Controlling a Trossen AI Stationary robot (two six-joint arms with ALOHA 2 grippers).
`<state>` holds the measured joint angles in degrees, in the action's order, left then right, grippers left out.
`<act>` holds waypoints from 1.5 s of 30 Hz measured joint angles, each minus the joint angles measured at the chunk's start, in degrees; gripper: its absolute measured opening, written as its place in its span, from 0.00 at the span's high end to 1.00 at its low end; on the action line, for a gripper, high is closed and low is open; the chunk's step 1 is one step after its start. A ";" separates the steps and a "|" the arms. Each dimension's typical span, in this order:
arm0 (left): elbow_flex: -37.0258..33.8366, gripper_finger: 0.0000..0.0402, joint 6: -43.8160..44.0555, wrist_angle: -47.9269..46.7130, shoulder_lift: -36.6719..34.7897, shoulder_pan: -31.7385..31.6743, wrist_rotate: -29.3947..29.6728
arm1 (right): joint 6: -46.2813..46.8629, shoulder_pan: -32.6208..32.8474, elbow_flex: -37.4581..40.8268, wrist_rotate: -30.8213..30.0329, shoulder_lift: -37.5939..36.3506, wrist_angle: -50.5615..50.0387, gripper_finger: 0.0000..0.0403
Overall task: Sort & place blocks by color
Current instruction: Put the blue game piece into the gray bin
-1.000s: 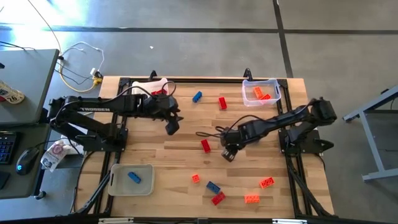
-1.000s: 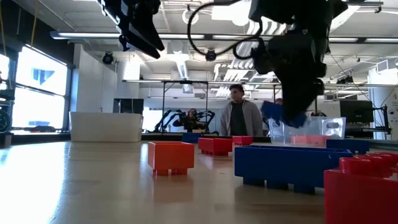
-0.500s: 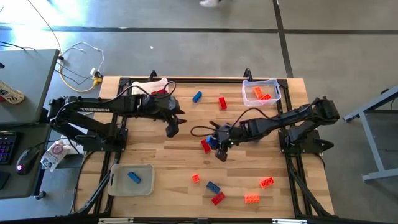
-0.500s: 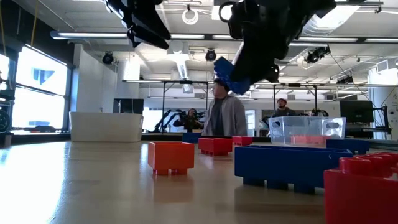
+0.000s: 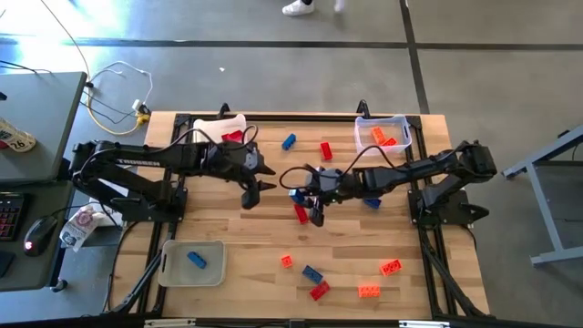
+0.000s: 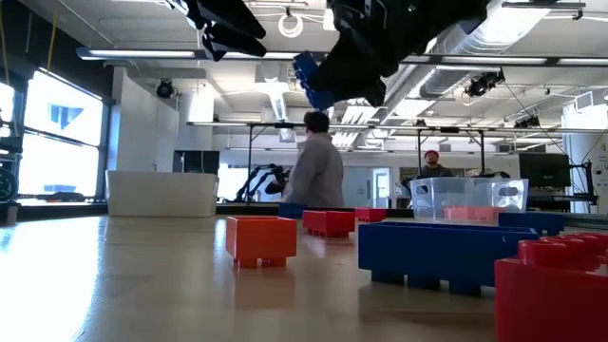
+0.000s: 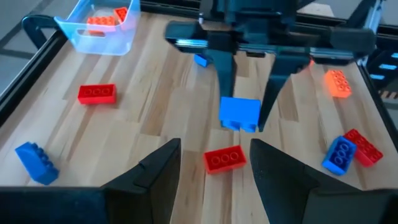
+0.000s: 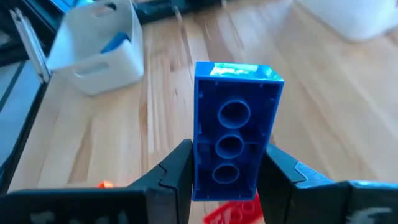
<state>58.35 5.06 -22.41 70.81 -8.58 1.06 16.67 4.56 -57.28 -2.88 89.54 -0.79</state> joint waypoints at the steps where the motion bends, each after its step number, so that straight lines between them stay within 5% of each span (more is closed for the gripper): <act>1: 0.00 0.55 -0.28 0.09 0.00 0.21 -0.01 | -0.64 -0.09 0.00 0.01 0.00 0.86 0.73; 11: 0.00 0.55 -1.27 1.42 0.66 0.50 0.00 | -8.04 -1.20 0.00 -0.16 0.00 11.55 0.72; 45: 0.02 0.55 -0.76 10.32 1.55 0.48 -2.38 | -12.68 -3.46 0.00 3.26 0.00 19.61 0.72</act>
<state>58.37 4.30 -12.10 72.36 -8.10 -1.33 3.99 1.10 -57.28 0.37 89.54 18.83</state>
